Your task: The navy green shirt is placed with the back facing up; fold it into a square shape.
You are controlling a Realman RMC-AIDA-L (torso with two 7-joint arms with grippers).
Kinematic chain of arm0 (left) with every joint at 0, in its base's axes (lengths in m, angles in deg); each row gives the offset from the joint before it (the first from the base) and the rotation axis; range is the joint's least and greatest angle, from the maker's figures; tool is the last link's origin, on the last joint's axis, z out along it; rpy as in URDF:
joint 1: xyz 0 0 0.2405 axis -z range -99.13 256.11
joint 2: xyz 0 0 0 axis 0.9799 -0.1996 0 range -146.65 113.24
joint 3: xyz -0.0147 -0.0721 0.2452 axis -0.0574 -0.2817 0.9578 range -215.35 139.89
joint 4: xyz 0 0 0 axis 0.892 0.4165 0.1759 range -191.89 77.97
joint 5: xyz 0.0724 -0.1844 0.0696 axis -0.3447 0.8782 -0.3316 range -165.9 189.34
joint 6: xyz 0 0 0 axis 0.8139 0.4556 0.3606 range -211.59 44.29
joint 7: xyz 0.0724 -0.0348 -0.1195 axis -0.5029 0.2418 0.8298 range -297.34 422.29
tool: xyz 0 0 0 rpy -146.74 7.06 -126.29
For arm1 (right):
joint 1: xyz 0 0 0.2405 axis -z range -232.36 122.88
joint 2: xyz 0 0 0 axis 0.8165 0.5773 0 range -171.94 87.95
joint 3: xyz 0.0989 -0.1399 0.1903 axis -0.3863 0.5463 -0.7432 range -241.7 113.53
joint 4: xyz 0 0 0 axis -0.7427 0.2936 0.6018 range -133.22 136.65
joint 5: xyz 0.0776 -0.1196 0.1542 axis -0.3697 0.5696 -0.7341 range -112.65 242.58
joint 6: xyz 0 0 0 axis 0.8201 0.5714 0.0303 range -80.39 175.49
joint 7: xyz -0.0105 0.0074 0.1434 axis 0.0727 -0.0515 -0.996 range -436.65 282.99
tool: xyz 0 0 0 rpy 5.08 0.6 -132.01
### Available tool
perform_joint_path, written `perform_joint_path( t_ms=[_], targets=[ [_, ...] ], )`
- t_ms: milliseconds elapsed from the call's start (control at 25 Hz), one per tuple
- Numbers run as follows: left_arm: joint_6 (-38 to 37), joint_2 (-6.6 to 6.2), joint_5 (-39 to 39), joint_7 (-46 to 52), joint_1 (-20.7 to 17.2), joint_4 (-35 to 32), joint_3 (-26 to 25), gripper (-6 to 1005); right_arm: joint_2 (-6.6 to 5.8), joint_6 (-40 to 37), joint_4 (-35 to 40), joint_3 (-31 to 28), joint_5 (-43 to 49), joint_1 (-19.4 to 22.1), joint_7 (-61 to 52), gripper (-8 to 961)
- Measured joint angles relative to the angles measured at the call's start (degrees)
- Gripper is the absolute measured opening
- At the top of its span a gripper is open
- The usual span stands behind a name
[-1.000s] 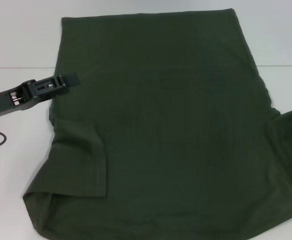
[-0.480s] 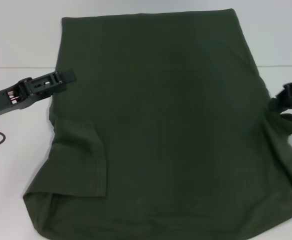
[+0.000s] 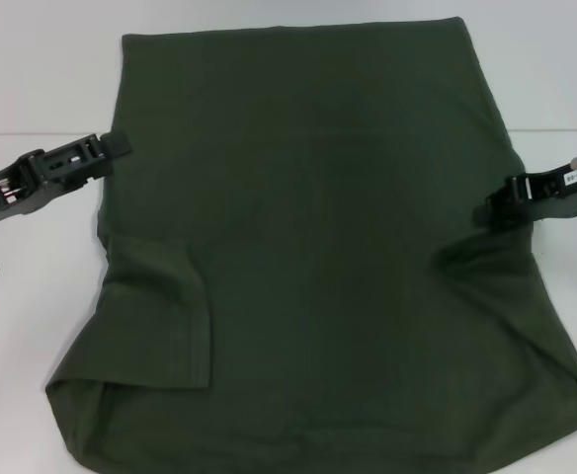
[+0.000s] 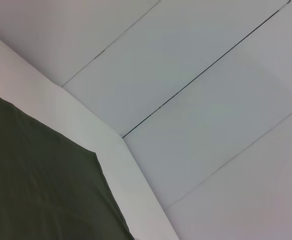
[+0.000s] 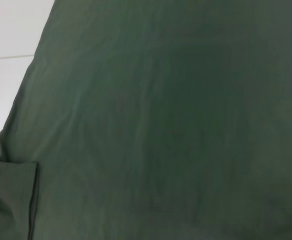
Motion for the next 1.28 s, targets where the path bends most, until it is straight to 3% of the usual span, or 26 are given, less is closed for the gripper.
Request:
perform_joint_path(
  t_ms=[200, 320, 400, 520, 640, 760, 920, 1120, 1280],
  targets=[
    [-0.01, 0.00, 0.03, -0.43, -0.11, 0.57, -0.72, 736, -0.07, -0.49, -1.64, -0.25, -5.87, 0.41, 2.13, 126],
    [-0.24, -0.04, 0.03, -0.47, -0.19, 0.77, -1.13, 736, -0.50, -2.12, -2.07, -0.13, -13.12, 1.85, 6.01, 355],
    [-0.58, -0.33, -0.01, -0.39, -0.44, 0.78, -1.06, 736, -0.99, -2.43, -1.60, 0.09, -14.45, 2.74, 6.40, 447],
    [-1.93, -1.53, -0.51, 0.41, -1.34, 1.05, -0.75, 736, -2.50, -3.33, -1.03, 0.16, -12.01, 3.45, 5.80, 584],
    [-4.46, -3.02, -0.60, 1.73, -2.71, 1.57, -0.87, 735, -3.56, -3.29, 0.14, 0.09, -7.36, 4.41, 3.86, 601],
    [-6.26, -3.49, -0.21, 2.44, -4.60, 1.61, -1.33, 735, -3.72, -1.05, 0.79, 0.13, -3.83, 5.18, 2.16, 618],
    [-6.52, -3.17, -0.07, 2.46, -5.67, 1.75, -2.07, 735, -2.59, 1.52, 0.34, 1.01, -1.92, 5.39, 4.19, 640],
    [-6.64, -2.99, -0.06, 2.33, -5.23, 2.38, -2.02, 736, 0.95, 5.97, 0.57, 4.60, 0.82, 5.38, 8.38, 644],
    [-6.68, -2.69, -0.06, 2.41, -4.68, 2.38, -1.81, 736, 2.33, 5.59, -0.73, 5.21, 0.94, 4.75, 8.38, 642]
  ],
)
